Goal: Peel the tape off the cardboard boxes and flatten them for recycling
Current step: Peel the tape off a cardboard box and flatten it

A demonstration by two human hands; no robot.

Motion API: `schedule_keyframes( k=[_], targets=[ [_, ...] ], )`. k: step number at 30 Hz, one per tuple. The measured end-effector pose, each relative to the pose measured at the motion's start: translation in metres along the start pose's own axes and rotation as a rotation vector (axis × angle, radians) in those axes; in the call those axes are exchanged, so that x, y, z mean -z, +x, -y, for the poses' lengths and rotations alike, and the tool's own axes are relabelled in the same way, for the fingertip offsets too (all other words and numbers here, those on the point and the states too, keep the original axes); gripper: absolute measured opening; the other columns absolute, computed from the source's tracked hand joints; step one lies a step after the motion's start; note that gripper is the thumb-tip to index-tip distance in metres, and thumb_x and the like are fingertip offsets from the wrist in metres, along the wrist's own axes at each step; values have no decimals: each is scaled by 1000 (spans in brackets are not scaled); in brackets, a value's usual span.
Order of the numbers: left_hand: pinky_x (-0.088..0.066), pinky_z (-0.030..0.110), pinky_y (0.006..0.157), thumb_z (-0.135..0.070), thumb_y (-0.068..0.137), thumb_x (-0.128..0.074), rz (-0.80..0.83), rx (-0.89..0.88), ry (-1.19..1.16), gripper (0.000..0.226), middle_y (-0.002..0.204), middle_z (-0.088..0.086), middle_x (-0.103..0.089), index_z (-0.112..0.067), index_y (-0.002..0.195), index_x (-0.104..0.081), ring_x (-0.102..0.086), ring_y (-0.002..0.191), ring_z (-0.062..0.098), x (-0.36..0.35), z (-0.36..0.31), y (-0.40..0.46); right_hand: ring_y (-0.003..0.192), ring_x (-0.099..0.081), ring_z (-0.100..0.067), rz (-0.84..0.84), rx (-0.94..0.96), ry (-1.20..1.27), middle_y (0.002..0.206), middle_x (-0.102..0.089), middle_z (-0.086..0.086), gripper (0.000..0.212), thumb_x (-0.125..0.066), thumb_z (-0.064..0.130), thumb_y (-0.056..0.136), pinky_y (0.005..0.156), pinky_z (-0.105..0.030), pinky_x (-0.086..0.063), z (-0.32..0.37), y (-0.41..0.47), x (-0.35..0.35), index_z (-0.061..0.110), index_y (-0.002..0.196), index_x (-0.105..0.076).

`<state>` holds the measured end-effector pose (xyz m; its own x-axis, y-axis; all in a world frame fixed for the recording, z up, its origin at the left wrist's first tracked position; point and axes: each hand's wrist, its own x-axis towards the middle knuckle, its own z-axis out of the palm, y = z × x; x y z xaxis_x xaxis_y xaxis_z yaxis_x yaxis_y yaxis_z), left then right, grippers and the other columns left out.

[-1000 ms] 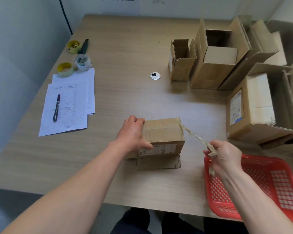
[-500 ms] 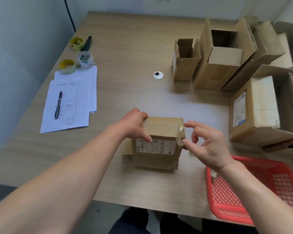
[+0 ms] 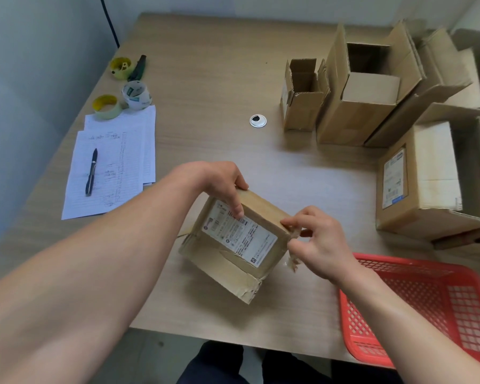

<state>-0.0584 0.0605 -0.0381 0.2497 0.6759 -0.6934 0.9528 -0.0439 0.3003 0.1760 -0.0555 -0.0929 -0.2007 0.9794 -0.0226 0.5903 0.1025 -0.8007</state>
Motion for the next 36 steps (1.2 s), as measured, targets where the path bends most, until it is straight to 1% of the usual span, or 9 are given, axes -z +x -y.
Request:
schedule_keyframes(
  k=[4,7,13,18,22,25,28,34,36],
  targets=[
    [-28,39,118,-52,73,-82,-341,-54,71,89,162,1,-24,-27,150,-42,-24,147,24,-28,-7,8,81,-62,-9,-143,-257,195,84,-66,1,16,-76,11,63,69,-14,-46,-11,-7,-7,22,75,-76],
    [-19,46,120,-51,84,-68,-562,-124,110,87,166,2,-3,-30,156,-23,-3,152,27,-71,-25,5,75,-63,-17,-178,-383,270,75,-68,-1,7,-70,23,54,72,-33,-50,-24,-10,-11,23,61,-71],
    [6,51,121,-72,77,-65,-421,-179,47,118,161,-5,32,-31,158,10,30,148,24,-131,-35,1,67,-56,-20,21,-414,357,69,-64,-4,19,-69,34,48,70,-41,-46,-44,-14,-8,18,59,-64],
    [5,56,122,-74,77,-63,-339,-191,75,118,160,-6,33,-32,157,12,30,148,23,-125,-34,9,96,-57,-23,194,-306,203,99,-59,-5,8,-66,35,65,91,-42,-46,-46,-13,0,32,64,-59],
    [5,58,121,-73,77,-64,-280,-205,87,117,161,-6,30,-32,158,9,29,148,23,-121,-40,16,102,-52,-17,263,-191,98,104,-52,0,22,-67,19,85,86,-33,-42,-53,-19,5,28,72,-52],
    [5,59,120,-73,77,-65,-262,-204,109,117,162,-5,28,-31,159,6,28,149,24,-123,-45,21,93,-52,-12,208,-79,-16,97,-50,7,20,-65,16,89,75,-32,-45,-57,-28,5,26,78,-51],
    [5,60,120,-74,76,-65,-267,-187,127,117,163,-4,26,-30,159,4,27,149,25,-124,-52,26,79,-54,-9,16,-17,-147,84,-53,13,16,-68,21,87,69,-39,-51,-57,-40,2,25,80,-54],
    [6,58,120,-75,75,-65,-284,-192,129,117,164,-3,23,-29,160,1,24,150,25,-126,-53,28,75,-66,-18,-185,-198,-119,77,-70,7,19,-79,23,82,71,-35,-53,-47,-45,-11,21,100,-74],
    [6,57,120,-75,74,-65,-297,-195,126,116,165,-3,22,-29,160,-1,24,150,24,-126,-52,29,74,-66,-20,-187,-211,-113,76,-72,3,11,-78,24,82,71,-38,-53,-43,-41,-11,21,93,-78]
  ],
)
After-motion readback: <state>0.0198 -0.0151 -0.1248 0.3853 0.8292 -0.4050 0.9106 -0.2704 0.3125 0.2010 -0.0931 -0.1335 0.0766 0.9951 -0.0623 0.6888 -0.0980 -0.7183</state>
